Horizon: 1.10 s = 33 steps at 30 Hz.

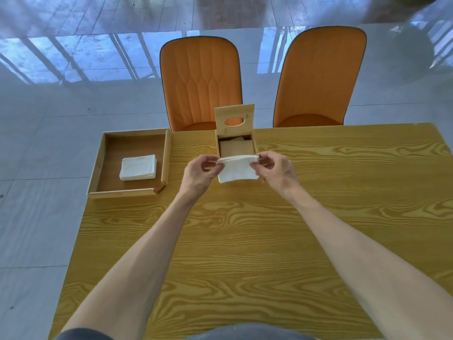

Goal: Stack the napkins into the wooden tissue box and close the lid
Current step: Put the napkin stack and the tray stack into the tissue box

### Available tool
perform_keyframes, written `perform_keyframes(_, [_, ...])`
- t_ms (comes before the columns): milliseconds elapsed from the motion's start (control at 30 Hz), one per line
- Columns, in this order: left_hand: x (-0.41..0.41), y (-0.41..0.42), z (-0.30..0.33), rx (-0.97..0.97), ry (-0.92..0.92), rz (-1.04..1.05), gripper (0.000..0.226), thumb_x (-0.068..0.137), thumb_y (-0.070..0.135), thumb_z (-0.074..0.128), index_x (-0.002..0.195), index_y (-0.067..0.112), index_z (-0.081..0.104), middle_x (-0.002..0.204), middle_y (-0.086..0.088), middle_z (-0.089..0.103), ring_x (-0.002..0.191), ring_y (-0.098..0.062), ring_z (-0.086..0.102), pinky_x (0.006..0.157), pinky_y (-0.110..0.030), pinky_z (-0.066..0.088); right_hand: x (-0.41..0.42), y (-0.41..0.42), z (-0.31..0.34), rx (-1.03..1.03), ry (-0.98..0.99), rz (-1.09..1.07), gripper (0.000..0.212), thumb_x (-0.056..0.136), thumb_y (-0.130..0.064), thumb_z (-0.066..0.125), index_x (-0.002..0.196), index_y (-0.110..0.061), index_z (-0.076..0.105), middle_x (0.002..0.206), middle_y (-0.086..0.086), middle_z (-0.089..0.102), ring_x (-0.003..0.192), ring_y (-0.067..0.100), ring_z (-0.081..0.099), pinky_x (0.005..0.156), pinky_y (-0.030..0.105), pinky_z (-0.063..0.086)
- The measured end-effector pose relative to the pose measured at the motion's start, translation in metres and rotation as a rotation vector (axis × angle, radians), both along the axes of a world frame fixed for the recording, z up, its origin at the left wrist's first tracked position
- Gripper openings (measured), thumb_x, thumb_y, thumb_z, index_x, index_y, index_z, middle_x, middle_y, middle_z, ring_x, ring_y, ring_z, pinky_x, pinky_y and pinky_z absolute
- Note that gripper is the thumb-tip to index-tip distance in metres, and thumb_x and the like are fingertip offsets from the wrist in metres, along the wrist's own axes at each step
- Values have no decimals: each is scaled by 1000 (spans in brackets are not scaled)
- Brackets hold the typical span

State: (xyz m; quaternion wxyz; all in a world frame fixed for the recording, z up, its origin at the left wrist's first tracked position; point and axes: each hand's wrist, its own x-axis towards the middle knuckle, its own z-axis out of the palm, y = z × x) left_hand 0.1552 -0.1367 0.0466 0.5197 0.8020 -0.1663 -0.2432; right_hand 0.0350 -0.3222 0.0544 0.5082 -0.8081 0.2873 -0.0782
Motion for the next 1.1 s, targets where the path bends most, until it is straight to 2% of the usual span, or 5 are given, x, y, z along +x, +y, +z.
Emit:
perform_keyframes(267, [50,-39,3,-27,100,148,29,87,29,75,111,14,71,97,5,72,93,-9,67,78,-15,49,60,-26,4,33,-7,-115,24,91,-25,70,110,-10,66,93,2,74,76,18,73,62,39,62])
perform_keyframes(533, [60,-57,-17,71,71,194,27,87,34,73,109,18,71,102,1,74,98,-13,69,90,-30,55,79,-35,-17,54,96,-175,31,93,-24,67,118,-6,64,101,7,74,75,17,72,60,32,60])
perform_keyframes(733, [59,-62,-22,155,30,224,28,89,39,70,108,19,74,101,3,75,96,-13,69,84,-29,55,86,-35,-24,-47,172,-192,35,94,-38,62,114,-10,68,95,5,75,75,17,72,71,40,62])
perform_keyframes(867, [59,-68,-24,242,-42,233,26,90,42,67,106,23,74,97,7,73,92,-13,68,81,-35,57,89,-32,-24,-218,217,-185,37,94,-41,58,111,-11,72,104,6,75,95,22,69,72,28,51])
perform_keyframes(1100, [55,-73,-29,345,-118,217,26,90,43,63,107,25,73,100,2,70,93,-18,64,72,-35,53,94,-32,-34,-303,297,-205,30,93,-42,62,106,-19,75,106,6,72,95,21,65,66,25,41])
